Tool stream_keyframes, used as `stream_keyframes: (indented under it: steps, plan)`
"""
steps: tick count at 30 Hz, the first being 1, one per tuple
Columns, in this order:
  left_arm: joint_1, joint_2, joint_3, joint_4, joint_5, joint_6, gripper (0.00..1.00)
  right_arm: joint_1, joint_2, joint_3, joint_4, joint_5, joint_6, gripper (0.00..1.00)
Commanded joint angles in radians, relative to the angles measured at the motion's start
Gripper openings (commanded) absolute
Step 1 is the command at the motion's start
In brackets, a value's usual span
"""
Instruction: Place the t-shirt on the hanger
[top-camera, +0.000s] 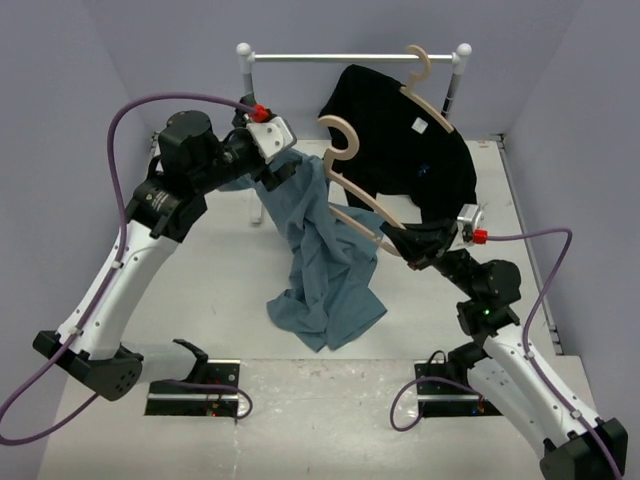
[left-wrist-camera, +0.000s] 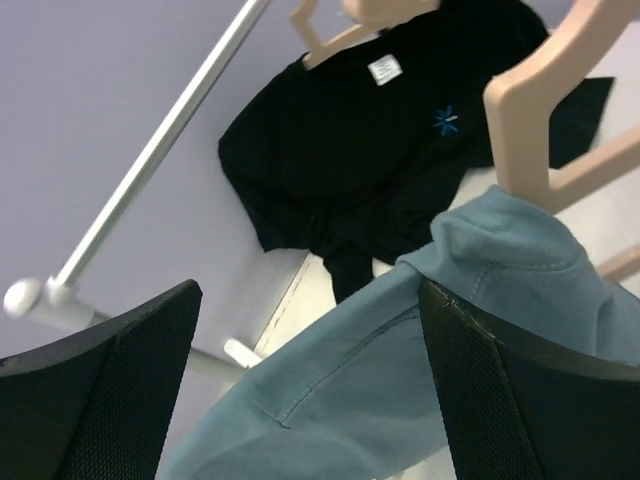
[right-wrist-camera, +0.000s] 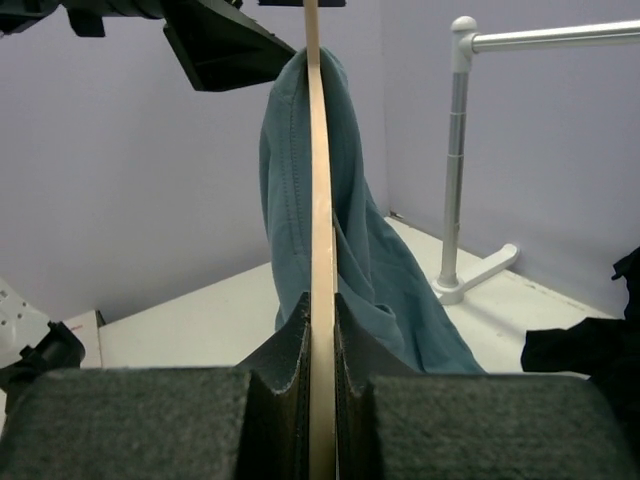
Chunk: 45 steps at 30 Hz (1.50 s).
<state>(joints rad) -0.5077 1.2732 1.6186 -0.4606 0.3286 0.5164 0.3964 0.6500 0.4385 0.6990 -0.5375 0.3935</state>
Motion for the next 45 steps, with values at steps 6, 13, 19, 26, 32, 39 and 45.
stream_keyframes:
  steps: [6,13,19,26,32,39,45]
  plan:
    - [0.038,0.094,0.206,-0.321,0.478,0.217,0.93,-0.071,-0.113,0.041,-0.014,-0.141,-0.012,0.00]
    - [0.038,0.139,0.180,-0.415,0.561,0.252,0.83,-0.083,-0.138,0.103,-0.084,-0.177,-0.028,0.00]
    - [0.038,0.164,0.191,-0.490,0.611,0.301,0.56,-0.085,-0.122,0.138,-0.102,-0.193,-0.036,0.00]
    - [0.038,0.097,0.136,-0.336,0.520,0.193,0.00,-0.085,-0.097,0.137,-0.155,-0.139,-0.052,0.00]
    - [0.038,0.002,0.060,-0.236,0.459,0.077,0.00,-0.085,-0.114,0.102,-0.180,0.015,0.002,0.68]
    - [0.038,-0.107,-0.101,-0.169,0.465,0.012,0.00,-0.085,-0.143,0.117,-0.300,0.105,-0.010,0.69]
    - [0.038,-0.107,-0.118,-0.174,0.451,-0.010,0.00,-0.085,-0.157,0.152,-0.380,0.017,-0.108,0.65]
